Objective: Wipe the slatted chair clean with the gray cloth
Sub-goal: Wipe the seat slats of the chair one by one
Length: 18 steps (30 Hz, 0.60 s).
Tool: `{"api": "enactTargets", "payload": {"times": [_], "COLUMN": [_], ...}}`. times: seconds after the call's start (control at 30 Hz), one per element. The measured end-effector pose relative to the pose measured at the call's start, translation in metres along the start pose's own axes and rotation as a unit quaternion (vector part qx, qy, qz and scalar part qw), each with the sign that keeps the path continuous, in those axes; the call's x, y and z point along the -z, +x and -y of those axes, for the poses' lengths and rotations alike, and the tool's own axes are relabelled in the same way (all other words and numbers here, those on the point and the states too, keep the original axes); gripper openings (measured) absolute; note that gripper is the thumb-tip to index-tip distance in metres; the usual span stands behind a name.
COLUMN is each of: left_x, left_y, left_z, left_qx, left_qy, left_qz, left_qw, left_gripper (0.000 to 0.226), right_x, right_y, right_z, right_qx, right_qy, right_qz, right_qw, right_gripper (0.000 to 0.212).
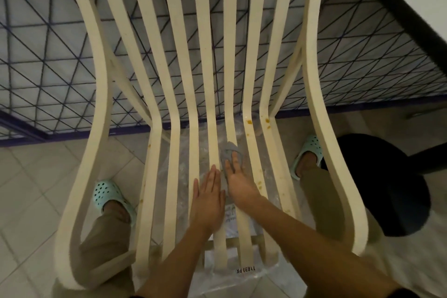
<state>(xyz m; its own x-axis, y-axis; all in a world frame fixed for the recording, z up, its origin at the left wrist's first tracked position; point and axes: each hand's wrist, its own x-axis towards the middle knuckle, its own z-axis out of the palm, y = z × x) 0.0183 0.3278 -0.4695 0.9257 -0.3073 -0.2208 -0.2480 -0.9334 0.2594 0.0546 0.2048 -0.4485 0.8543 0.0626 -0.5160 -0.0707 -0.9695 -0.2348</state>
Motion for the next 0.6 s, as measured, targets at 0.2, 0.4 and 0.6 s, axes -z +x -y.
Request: {"api": "enactTargets", "payload": {"times": [0.2,0.4,0.6], "left_x": [-0.008,-0.003,-0.006], "left_y": [-0.031,-0.055,-0.072], "left_z": [0.000,-0.003,-0.002], "left_qx": [-0.004,-0.021,-0.014], "left_qy": [-0.017,-0.007,0.006], "left_qz": [0.007,0.036,0.051], "left_qw": [1.000,0.999,0.999], "left_gripper": [0.059,0.072,0.062], "right_x": [-0.018,-0.035,-0.054], "right_y": [-0.048,-0.088,-0.119], "right_z": [0.004,0.006,0.004], "right_qx": [0.005,0.013,0.025], "right_qy": [0.013,0.042,0.067], "right_qz": [-0.007,-0.011,-0.009], "right_qw": [1.000,0.999,0.997], "right_gripper": [0.074,0.076,0.080]}}
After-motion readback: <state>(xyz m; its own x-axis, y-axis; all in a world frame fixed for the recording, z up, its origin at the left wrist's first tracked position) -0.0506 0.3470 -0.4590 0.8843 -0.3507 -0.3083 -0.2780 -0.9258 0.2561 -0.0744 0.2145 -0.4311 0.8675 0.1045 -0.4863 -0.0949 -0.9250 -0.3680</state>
